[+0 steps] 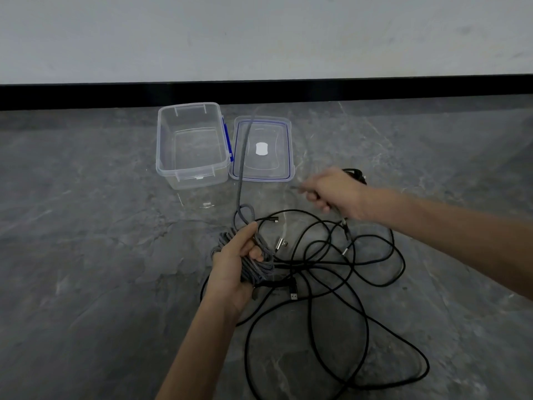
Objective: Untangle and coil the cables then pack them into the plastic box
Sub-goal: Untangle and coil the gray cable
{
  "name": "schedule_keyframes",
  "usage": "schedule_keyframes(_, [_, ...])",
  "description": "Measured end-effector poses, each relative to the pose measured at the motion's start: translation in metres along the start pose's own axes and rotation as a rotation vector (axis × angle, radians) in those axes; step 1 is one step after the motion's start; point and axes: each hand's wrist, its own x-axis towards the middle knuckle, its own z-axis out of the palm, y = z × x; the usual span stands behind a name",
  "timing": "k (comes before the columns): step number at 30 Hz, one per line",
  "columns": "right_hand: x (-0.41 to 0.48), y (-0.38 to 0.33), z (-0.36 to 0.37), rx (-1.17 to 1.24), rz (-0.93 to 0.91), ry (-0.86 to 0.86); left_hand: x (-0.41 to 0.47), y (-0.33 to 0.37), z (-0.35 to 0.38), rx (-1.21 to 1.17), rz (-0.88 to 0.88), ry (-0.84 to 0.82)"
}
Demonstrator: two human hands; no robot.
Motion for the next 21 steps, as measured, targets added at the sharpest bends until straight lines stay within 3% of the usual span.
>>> schedule_keyframes(6, [-0.015,0.012,0.011,-0.499,-0.092,-0.123,-0.002,-0.003,0.004,0.167,0.089,-0.035])
schedule_keyframes(9, [-0.017,0.011,0.016,-0.780,-0.209,-0.036,-0.004,-0.004,0.005,0.159,0.082,-0.105])
schedule_keyframes(11, [-0.022,0.007,0.019,-0.590,-0.292,-0.068,-0.004,-0.005,0.007,0.133,0.061,-0.138])
schedule_keyframes(15, [-0.029,0.001,0.033,0.011,-0.298,-0.386,-0.007,-0.006,0.014,0.119,0.050,-0.175])
schedule_keyframes(18, [-0.025,0.002,0.038,0.036,-0.386,-0.306,-0.012,-0.007,0.020,0.104,0.048,-0.181])
schedule_keyframes(21, [-0.022,0.006,0.039,-0.158,-0.509,-0.146,-0.014,-0.008,0.024,0.060,0.041,-0.172])
